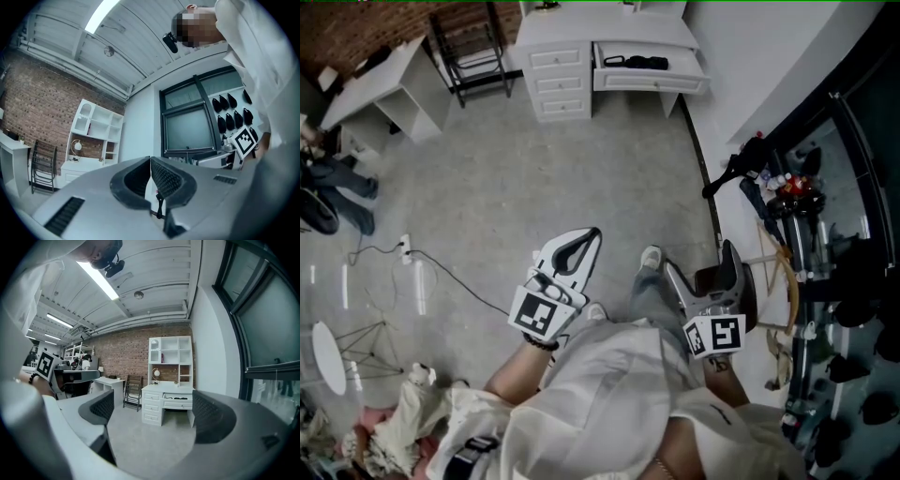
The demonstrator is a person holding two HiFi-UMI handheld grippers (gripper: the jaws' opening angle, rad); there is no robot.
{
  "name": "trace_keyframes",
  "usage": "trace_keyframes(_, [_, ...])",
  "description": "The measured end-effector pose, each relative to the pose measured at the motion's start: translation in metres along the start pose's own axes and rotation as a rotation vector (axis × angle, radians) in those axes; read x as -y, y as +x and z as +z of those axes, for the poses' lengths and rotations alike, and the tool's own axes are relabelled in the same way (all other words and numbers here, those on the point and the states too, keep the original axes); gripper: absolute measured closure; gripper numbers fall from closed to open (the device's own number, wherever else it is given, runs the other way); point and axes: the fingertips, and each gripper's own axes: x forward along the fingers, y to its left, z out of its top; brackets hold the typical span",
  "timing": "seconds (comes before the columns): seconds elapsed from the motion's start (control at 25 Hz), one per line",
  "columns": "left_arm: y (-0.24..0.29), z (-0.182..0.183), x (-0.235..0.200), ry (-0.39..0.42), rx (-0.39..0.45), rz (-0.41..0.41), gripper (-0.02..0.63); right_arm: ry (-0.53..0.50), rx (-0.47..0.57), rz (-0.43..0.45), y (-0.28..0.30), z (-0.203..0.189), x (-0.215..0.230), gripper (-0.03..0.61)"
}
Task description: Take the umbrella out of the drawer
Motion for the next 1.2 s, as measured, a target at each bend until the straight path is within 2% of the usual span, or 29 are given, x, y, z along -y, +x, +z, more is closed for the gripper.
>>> trace_keyframes(0.28, [0.022,-0.007,-0.015,0.001,-0.005,0.01,0.588,0.012,0.001,-0.006,0.026,-0.008,0.016,0.066])
trace_keyframes(0.48, [0.058,-0.01,-0.026,0.015,-0.009,0.018,0.588,0.016,0.011,0.011,0.061,-0.012,0.043,0.066])
trace_keyframes(0.8, [0.151,-0.021,-0.055,0.042,-0.037,0.021,0.588,0.04,0.022,0.067,0.134,-0.015,0.098,0.066])
trace_keyframes(1.2, [0.287,-0.025,-0.071,0.049,-0.044,0.008,0.588,0.047,0.029,0.109,0.207,-0.011,0.196,0.066])
